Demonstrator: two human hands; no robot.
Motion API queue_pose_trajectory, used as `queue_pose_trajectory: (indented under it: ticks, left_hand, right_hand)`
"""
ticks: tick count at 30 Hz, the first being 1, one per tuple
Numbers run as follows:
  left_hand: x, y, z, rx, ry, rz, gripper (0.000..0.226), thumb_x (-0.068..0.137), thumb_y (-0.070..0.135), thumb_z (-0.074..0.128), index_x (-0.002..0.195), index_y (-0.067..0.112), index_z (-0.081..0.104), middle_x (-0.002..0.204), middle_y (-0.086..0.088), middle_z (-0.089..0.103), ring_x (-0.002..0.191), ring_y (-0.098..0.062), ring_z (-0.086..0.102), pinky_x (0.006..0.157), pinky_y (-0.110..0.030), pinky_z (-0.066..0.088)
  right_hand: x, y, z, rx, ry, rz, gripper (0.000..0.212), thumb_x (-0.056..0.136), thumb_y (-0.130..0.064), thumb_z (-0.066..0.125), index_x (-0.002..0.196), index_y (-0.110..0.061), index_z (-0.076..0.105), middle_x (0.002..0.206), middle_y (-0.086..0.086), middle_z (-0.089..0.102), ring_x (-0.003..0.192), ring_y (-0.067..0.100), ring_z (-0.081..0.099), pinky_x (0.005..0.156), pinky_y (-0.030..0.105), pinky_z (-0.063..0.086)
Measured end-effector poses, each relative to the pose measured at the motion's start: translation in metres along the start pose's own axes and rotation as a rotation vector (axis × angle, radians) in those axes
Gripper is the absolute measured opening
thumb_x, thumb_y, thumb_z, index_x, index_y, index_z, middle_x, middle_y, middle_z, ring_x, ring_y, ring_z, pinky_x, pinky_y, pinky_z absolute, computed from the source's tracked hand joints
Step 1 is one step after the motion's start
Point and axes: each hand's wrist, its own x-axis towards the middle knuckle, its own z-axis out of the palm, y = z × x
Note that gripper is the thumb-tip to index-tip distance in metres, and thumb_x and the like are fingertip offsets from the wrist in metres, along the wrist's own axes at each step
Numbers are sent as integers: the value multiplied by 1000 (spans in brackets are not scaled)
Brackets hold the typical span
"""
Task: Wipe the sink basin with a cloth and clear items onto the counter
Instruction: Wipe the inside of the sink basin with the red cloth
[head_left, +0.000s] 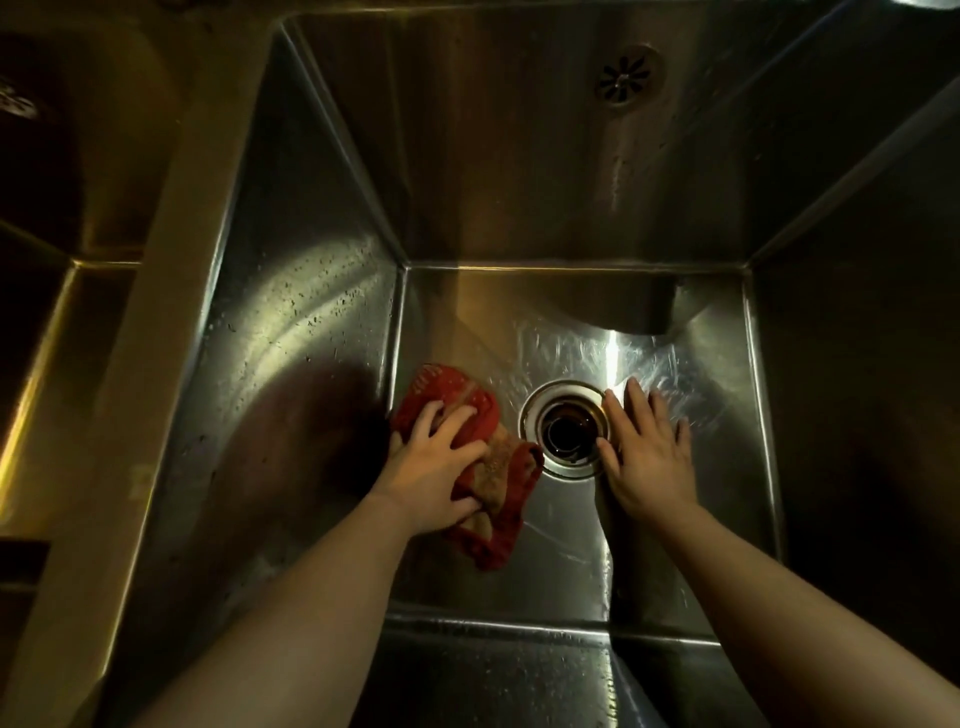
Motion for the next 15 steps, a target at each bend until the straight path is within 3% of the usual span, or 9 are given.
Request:
queue_pose_trajectory:
  ticks: [6,15]
  left_hand:
    - [5,7,9,23,-10,-28,82,81,48,62,137,59,3,149,19,-23,137,-27,-28,102,-74,6]
    - [21,22,3,-89,21,-167,72,87,39,59,137,61,11,151,17,-19,139,-30,-22,100,-73,16]
  right_hand:
    - [1,3,3,-10,5,-3,60,96,-45,34,149,-33,8,159,-2,-5,145,22,-9,112,47,-6]
    - [2,3,4,7,12,-2,59,97,-44,36,149,-33,10,159,-3,-5,145,21,-9,113,48,-5]
